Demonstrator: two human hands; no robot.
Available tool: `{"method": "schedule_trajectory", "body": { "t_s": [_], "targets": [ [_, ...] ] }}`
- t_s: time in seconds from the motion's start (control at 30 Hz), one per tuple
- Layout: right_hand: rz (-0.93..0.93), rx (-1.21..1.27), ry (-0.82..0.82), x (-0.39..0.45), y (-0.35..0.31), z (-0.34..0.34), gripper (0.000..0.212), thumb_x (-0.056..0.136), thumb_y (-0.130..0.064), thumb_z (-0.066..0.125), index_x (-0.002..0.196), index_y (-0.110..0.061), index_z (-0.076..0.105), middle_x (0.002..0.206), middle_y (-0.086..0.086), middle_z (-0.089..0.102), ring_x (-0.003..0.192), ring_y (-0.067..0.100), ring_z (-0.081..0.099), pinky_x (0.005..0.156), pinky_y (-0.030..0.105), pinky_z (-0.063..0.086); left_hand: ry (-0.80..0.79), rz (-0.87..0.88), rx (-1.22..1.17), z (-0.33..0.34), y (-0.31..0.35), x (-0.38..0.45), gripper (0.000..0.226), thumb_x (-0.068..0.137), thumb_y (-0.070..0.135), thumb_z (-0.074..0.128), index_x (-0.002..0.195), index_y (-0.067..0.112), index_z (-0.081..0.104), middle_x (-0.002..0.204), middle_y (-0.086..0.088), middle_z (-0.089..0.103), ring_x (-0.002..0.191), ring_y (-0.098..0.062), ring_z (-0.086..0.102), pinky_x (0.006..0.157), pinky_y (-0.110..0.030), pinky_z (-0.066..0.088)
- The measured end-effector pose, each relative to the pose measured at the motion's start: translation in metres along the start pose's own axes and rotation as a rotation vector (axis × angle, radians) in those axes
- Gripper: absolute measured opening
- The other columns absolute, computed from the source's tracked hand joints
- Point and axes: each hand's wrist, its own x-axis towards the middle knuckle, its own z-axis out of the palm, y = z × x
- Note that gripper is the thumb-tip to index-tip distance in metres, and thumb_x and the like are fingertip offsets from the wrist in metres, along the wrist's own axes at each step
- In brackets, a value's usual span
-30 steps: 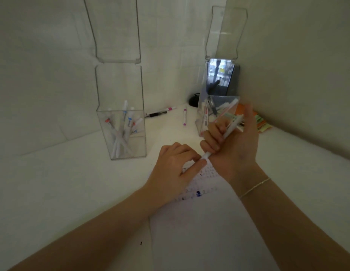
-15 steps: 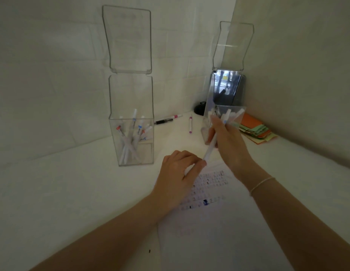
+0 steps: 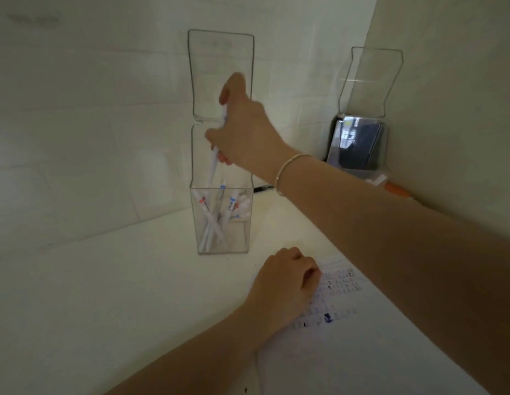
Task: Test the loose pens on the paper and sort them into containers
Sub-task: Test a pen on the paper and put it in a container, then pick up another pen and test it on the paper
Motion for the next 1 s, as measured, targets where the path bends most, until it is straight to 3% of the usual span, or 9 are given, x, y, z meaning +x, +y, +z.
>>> {"method": "schedule_trajectory", "body": {
  "t_s": [0.1,0.17,0.27,0.37,0.5,0.57,0.63,0.8,1.0],
  "targets": [
    [0.05,-0.189,-0.235,0.002,0.007,0.02,0.054,0.092,-0.011,0.049,0.139,-0.004,0.023,0.085,0.008,0.045,0.06,0.02,0.05,0.051,0.022,0.042,0.004,-0.007,-0.017,-0.002,0.002,0.0,0.023,0.092,0.021,0.05,0.077,0.009,0.061,0.068,0.005,0.041,0.065,-0.014,0.041,0.065,-0.029,0.036],
    [0.023,-0.39,-0.446,-0.002,0.016,0.026,0.017,0.098,-0.017,0.041,0.112,-0.008,0.044,0.088,0.009,0.046,0.072,0.024,0.055,0.048,0.019,0.032,0.01,0.002,-0.018,-0.004,0.002,0.001,0.024,0.092,0.02,0.05,0.071,0.013,0.056,0.063,0.008,0.032,0.06,-0.013,0.035,0.062,-0.027,0.031],
    [-0.152,-0.805,-0.601,-0.009,0.017,0.032,0.022,0.1,-0.013,0.033,0.096,-0.006,0.054,0.1,0.01,0.048,0.096,0.026,0.052,0.047,0.02,0.017,0.024,0.013,-0.012,-0.003,0.001,0.002,0.026,0.091,0.019,0.049,0.066,0.02,0.043,0.06,0.012,0.029,0.057,-0.01,0.031,0.06,-0.026,0.028],
    [-0.135,-0.529,-0.25,0.0,0.01,0.018,0.023,0.094,-0.019,0.039,0.076,-0.011,0.051,0.085,0.007,0.055,0.083,0.027,0.055,0.061,0.023,0.039,0.049,0.036,0.025,0.002,-0.003,0.001,0.023,0.092,0.026,0.046,0.079,0.013,0.06,0.075,0.002,0.051,0.072,-0.016,0.045,0.067,-0.031,0.04],
    [-0.153,-0.086,0.701,0.036,0.017,-0.024,0.015,0.086,-0.018,0.043,0.074,-0.017,0.053,0.072,0.002,0.051,0.067,0.017,0.051,0.062,0.029,0.04,0.043,0.037,0.049,0.004,-0.006,0.001,0.028,0.094,0.031,0.043,0.096,0.015,0.066,0.087,-0.002,0.057,0.081,-0.018,0.049,0.074,-0.032,0.043],
    [-0.004,0.087,0.834,0.042,0.039,-0.034,0.01,0.089,-0.013,0.043,0.08,-0.014,0.048,0.074,0.0,0.051,0.065,0.011,0.048,0.063,0.027,0.043,0.032,0.019,0.029,0.003,-0.006,0.002,0.028,0.095,0.031,0.043,0.097,0.015,0.066,0.088,-0.002,0.057,0.082,-0.017,0.048,0.076,-0.03,0.042],
    [0.211,0.03,0.699,0.042,0.077,-0.027,0.009,0.092,-0.01,0.043,0.092,-0.01,0.052,0.086,0.004,0.056,0.075,0.015,0.053,0.069,0.028,0.045,0.027,-0.01,-0.011,0.003,-0.007,0.003,0.026,0.095,0.03,0.044,0.097,0.015,0.066,0.088,-0.002,0.056,0.083,-0.017,0.048,0.077,-0.029,0.04],
    [0.389,-0.5,-0.271,0.017,0.152,0.017,0.038,0.088,-0.004,0.047,0.125,-0.007,0.051,0.131,0.016,0.051,0.117,0.031,0.05,0.094,0.027,0.04,-0.004,-0.133,-0.137,0.0,-0.007,0.005,0.021,0.095,0.029,0.045,0.101,0.022,0.064,0.094,0.003,0.06,0.088,-0.012,0.053,0.083,-0.025,0.042],
    [0.322,-0.685,-0.54,-0.002,0.146,0.046,0.036,0.092,0.0,0.042,0.129,0.002,0.042,0.132,0.022,0.048,0.12,0.033,0.049,0.096,0.035,0.041,-0.014,-0.264,-0.272,-0.007,-0.003,0.007,0.016,0.094,0.025,0.048,0.081,0.027,0.058,0.068,0.019,0.048,0.062,0.005,0.046,0.063,-0.006,0.031]
  ]
}}
